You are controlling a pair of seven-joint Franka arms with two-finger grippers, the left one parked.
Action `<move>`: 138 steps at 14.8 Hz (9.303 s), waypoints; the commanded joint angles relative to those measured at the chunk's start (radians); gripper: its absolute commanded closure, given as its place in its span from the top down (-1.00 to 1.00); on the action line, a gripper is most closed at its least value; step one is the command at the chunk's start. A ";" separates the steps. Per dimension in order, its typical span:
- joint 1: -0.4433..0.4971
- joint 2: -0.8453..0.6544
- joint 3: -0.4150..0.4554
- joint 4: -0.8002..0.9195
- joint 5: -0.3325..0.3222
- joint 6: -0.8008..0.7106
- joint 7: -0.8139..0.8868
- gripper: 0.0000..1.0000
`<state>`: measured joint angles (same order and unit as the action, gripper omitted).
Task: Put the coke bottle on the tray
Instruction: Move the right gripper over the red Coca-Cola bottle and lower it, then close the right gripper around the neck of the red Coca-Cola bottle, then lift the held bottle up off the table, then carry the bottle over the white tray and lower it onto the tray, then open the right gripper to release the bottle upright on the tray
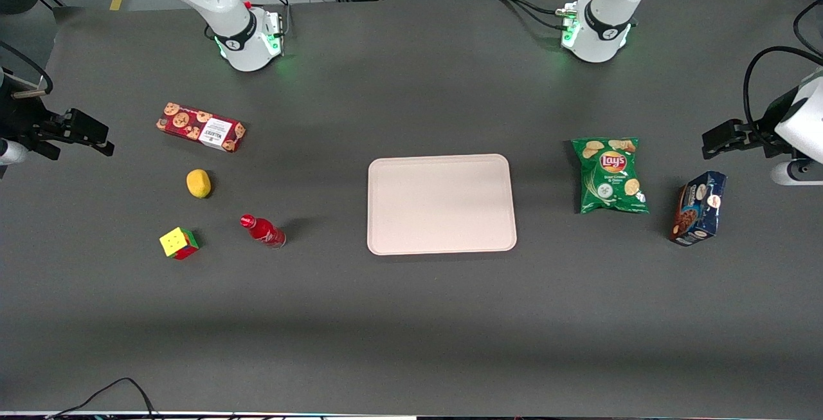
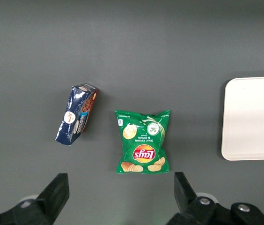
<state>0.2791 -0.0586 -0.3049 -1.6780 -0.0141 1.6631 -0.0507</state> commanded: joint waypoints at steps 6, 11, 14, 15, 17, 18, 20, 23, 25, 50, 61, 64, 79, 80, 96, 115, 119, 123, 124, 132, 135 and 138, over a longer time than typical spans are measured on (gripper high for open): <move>0.008 0.037 0.013 0.024 -0.009 -0.026 0.014 1.00; 0.012 0.126 0.134 0.027 -0.010 0.021 0.172 1.00; 0.014 0.187 0.181 -0.017 -0.006 0.127 0.184 1.00; 0.012 0.189 0.197 -0.060 -0.006 0.189 0.207 1.00; 0.012 0.195 0.210 -0.147 -0.006 0.311 0.216 1.00; 0.014 0.198 0.219 -0.185 -0.006 0.357 0.222 1.00; 0.012 0.213 0.227 -0.247 -0.006 0.437 0.226 1.00; 0.012 0.265 0.227 -0.264 -0.007 0.484 0.215 1.00; 0.012 0.299 0.230 -0.264 -0.006 0.509 0.212 1.00; 0.011 0.385 0.240 -0.264 -0.006 0.612 0.178 0.67; 0.011 0.385 0.242 -0.264 -0.006 0.612 0.166 -0.39; 0.011 0.385 0.242 -0.266 -0.006 0.612 0.166 -0.90; 0.014 0.223 0.289 0.147 0.019 0.011 0.208 -1.00; 0.014 0.229 0.300 0.187 0.037 -0.018 0.236 -1.00; 0.242 0.574 0.405 0.595 0.054 -0.054 0.767 -1.00; 0.265 0.675 0.434 0.282 0.010 0.311 0.848 -1.00; 0.267 0.692 0.434 0.281 -0.003 0.317 0.851 -1.00; 0.270 0.701 0.444 0.281 -0.032 0.325 0.876 -1.00; 0.270 0.701 0.445 0.282 -0.030 0.325 0.876 -1.00; 0.270 0.706 0.445 0.282 -0.030 0.328 0.881 -0.57; 0.270 0.707 0.445 0.281 -0.030 0.340 0.885 -0.08; 0.270 0.709 0.445 0.281 -0.030 0.348 0.893 0.80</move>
<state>0.5440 0.6522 0.1359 -1.4004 -0.0226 1.9943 0.8026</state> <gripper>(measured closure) 0.573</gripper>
